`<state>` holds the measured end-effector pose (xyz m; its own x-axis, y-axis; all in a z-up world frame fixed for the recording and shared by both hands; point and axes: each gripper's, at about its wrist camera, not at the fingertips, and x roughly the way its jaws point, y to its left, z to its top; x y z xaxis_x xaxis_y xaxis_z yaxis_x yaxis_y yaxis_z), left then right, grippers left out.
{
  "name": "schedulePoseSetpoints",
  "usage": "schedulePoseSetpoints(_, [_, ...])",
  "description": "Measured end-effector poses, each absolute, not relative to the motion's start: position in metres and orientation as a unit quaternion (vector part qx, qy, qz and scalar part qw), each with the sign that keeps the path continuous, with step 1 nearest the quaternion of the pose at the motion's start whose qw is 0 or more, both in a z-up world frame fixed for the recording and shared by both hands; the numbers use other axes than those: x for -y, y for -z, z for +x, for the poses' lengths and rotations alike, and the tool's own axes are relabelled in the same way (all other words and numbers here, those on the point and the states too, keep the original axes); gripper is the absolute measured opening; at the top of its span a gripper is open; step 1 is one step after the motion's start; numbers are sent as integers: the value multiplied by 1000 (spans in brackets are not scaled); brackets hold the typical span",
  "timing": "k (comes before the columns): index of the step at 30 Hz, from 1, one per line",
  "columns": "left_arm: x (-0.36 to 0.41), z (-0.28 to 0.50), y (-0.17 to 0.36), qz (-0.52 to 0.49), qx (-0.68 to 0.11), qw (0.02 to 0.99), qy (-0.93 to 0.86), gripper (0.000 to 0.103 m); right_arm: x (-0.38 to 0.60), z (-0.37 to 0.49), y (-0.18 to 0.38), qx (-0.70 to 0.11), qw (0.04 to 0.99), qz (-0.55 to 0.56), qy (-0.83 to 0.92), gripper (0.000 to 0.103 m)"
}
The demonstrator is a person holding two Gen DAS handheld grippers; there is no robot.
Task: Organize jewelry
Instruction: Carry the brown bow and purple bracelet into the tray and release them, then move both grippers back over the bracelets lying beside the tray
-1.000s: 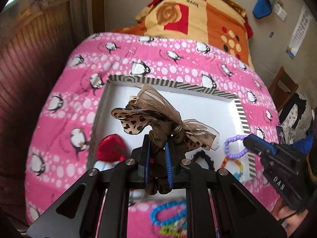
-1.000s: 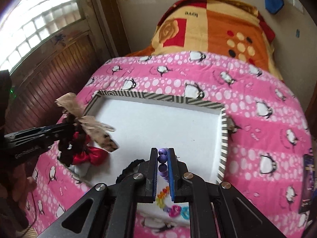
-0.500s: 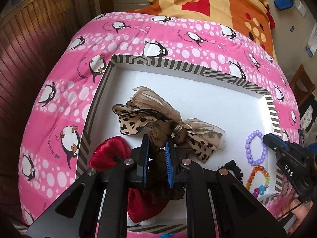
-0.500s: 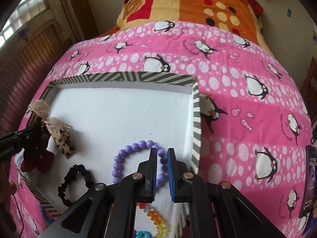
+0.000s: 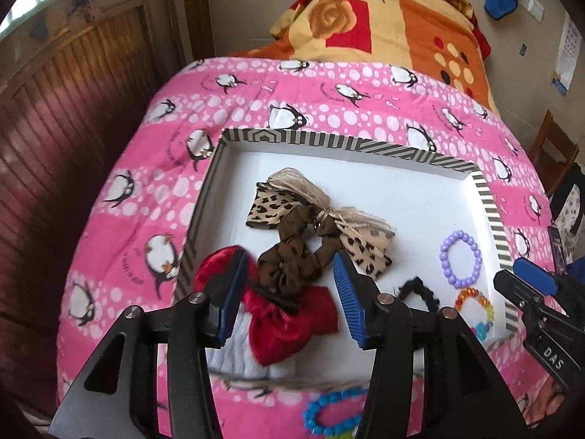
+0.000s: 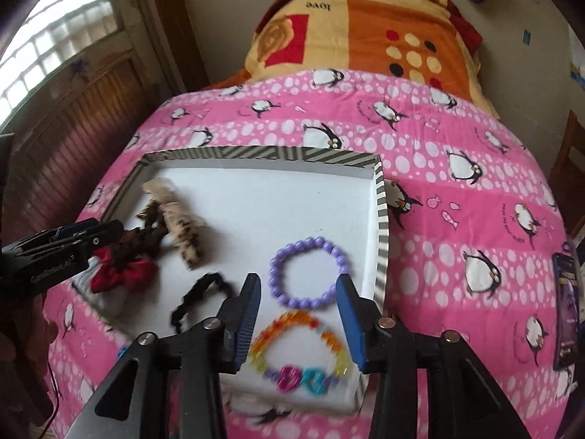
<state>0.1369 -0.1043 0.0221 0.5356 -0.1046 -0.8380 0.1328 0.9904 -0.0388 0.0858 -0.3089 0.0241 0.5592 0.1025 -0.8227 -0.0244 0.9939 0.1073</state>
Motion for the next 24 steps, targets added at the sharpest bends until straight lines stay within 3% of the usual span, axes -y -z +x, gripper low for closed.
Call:
schedulePoseSetpoints(12, [85, 59, -40, 20, -449, 891, 63, 48, 276, 11, -53, -448, 891, 56, -51, 41])
schedulePoseSetpoints(24, [70, 10, -36, 38, -447, 892, 61, 48, 258, -35, -47, -454, 888, 62, -43, 42])
